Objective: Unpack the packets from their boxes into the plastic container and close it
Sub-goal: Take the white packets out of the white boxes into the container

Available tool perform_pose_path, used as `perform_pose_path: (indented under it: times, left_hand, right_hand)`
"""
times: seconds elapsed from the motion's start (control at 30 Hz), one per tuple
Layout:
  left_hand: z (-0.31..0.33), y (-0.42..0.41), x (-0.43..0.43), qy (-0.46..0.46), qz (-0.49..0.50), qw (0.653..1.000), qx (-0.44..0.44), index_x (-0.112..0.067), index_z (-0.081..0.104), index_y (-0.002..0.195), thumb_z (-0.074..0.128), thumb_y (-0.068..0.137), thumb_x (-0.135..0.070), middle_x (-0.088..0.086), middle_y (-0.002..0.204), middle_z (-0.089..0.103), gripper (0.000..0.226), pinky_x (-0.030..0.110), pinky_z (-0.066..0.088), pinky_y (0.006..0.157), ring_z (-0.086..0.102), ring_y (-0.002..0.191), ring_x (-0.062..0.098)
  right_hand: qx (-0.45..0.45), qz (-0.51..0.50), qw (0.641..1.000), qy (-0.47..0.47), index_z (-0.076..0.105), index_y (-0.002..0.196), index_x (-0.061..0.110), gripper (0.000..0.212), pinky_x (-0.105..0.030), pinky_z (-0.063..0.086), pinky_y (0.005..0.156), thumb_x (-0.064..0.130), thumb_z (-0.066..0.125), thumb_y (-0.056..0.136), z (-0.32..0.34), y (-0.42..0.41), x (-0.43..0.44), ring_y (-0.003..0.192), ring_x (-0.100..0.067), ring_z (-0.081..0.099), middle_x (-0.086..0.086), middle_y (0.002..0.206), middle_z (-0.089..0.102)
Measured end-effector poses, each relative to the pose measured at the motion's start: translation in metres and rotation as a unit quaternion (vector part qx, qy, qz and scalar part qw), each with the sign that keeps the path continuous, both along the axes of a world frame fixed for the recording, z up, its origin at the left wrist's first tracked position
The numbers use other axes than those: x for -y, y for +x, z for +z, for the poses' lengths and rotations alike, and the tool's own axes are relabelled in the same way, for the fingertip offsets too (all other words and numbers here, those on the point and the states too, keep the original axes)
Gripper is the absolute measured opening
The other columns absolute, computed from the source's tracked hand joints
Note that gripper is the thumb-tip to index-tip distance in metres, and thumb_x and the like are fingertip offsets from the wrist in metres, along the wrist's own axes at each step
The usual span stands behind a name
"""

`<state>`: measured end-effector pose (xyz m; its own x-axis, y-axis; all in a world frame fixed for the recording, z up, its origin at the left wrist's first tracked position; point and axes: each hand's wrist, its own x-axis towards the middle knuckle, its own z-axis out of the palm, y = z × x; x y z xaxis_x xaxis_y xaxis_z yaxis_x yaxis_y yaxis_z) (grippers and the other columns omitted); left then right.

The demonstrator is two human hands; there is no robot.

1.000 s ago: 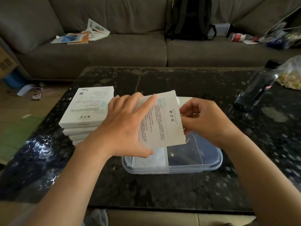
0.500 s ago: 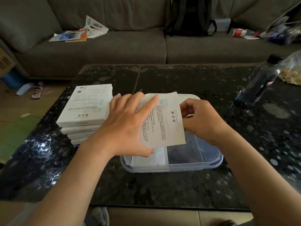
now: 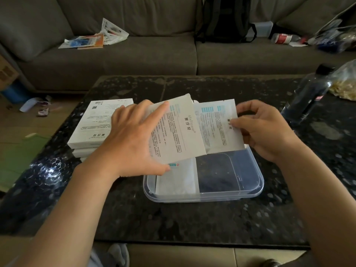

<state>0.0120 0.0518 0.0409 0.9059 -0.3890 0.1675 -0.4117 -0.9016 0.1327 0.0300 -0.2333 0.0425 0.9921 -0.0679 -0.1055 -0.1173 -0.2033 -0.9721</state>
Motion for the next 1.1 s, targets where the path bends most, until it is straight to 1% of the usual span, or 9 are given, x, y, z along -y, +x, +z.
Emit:
perform_pose_path:
  times: [0.1, 0.23, 0.37, 0.47, 0.57, 0.63, 0.7, 0.87, 1.1]
  left_hand:
    - [0.003, 0.001, -0.005, -0.017, 0.020, 1.000, 0.010, -0.037, 0.007, 0.154, 0.070, 0.046, -0.076, -0.006, 0.149, 0.021, 0.131, 0.046, 0.015, 0.117, 0.020, 0.139, 0.022]
    - [0.004, 0.004, -0.014, -0.029, 0.073, 0.996, 0.047, -0.034, 0.008, 0.154, 0.066, 0.044, -0.080, 0.001, 0.149, 0.024, 0.133, 0.051, 0.019, 0.115, 0.024, 0.138, 0.029]
    - [0.003, 0.007, -0.020, -0.003, 0.123, 0.989, 0.079, -0.030, 0.009, 0.155, 0.063, 0.044, -0.084, 0.009, 0.151, 0.026, 0.134, 0.055, 0.019, 0.113, 0.027, 0.136, 0.035]
    - [0.001, 0.008, -0.021, 0.007, 0.133, 0.987, 0.089, -0.028, 0.011, 0.155, 0.063, 0.044, -0.084, 0.010, 0.149, 0.027, 0.135, 0.056, 0.018, 0.113, 0.027, 0.134, 0.037]
    - [-0.001, 0.009, -0.020, 0.007, 0.132, 0.987, 0.088, -0.027, 0.013, 0.155, 0.061, 0.043, -0.084, 0.010, 0.148, 0.027, 0.135, 0.056, 0.018, 0.113, 0.028, 0.134, 0.037]
    - [-0.001, 0.009, -0.018, -0.001, 0.128, 0.988, 0.082, -0.028, 0.012, 0.154, 0.062, 0.043, -0.083, 0.009, 0.149, 0.027, 0.134, 0.057, 0.018, 0.114, 0.027, 0.136, 0.037]
    - [0.000, 0.009, -0.016, -0.012, 0.120, 0.990, 0.078, -0.029, 0.011, 0.154, 0.065, 0.044, -0.082, 0.009, 0.150, 0.026, 0.133, 0.057, 0.019, 0.114, 0.027, 0.137, 0.036]
    - [-0.002, 0.008, -0.012, -0.021, 0.108, 0.991, 0.076, -0.029, 0.011, 0.155, 0.067, 0.044, -0.081, 0.008, 0.150, 0.027, 0.134, 0.057, 0.020, 0.114, 0.027, 0.137, 0.035]
    - [-0.004, 0.007, -0.012, -0.031, 0.100, 0.992, 0.065, -0.031, 0.010, 0.155, 0.066, 0.044, -0.080, 0.005, 0.150, 0.027, 0.134, 0.055, 0.019, 0.115, 0.026, 0.138, 0.032]
  right_hand:
    - [0.036, -0.030, 0.997, 0.062, 0.058, 0.129, 0.031, 0.043, -0.035, 0.063, 0.067, 0.002, 0.061, 0.097, 0.007, 0.000, 0.006, 0.089, -0.018, 0.077, -0.005, 0.095, 0.078]
    - [0.072, -0.077, 0.987, 0.121, 0.064, 0.126, 0.033, 0.046, -0.029, 0.060, 0.058, -0.002, 0.059, 0.096, 0.020, 0.000, 0.018, 0.083, -0.019, 0.077, -0.005, 0.091, 0.077]
    - [0.072, -0.050, 0.991, 0.100, 0.072, 0.099, 0.019, 0.028, -0.025, 0.059, 0.052, -0.002, 0.053, 0.099, 0.030, -0.005, 0.031, 0.089, -0.025, 0.077, -0.009, 0.097, 0.074]
    - [0.059, -0.011, 0.993, 0.104, 0.070, 0.072, 0.006, 0.041, -0.024, 0.059, 0.052, -0.007, 0.041, 0.097, 0.034, -0.007, 0.039, 0.079, -0.028, 0.077, -0.013, 0.085, 0.076]
    - [0.028, 0.082, 0.988, 0.125, 0.078, 0.073, 0.005, 0.055, -0.029, 0.062, 0.058, -0.018, 0.031, 0.089, 0.038, -0.011, 0.045, 0.072, -0.028, 0.076, -0.020, 0.080, 0.074]
    - [0.021, 0.140, 0.986, 0.087, 0.079, 0.080, 0.003, 0.038, -0.030, 0.063, 0.062, -0.017, 0.048, 0.087, 0.038, -0.014, 0.043, 0.074, -0.029, 0.076, -0.022, 0.082, 0.075]
    - [-0.002, 0.180, 0.983, 0.039, 0.077, 0.083, 0.000, 0.011, -0.030, 0.063, 0.062, 0.003, 0.069, 0.075, 0.039, -0.016, 0.034, 0.074, -0.032, 0.076, -0.024, 0.084, 0.075]
    - [-0.056, 0.167, 0.963, -0.203, 0.072, 0.090, 0.001, 0.016, -0.032, 0.063, 0.056, 0.016, 0.068, 0.094, 0.020, -0.010, 0.001, 0.060, -0.026, 0.074, -0.014, 0.069, 0.074]
    - [-0.083, 0.059, 0.940, -0.325, 0.068, 0.092, 0.011, 0.025, -0.030, 0.061, 0.053, 0.035, 0.064, 0.097, -0.011, 0.014, -0.033, 0.048, -0.019, 0.070, -0.006, 0.065, 0.073]
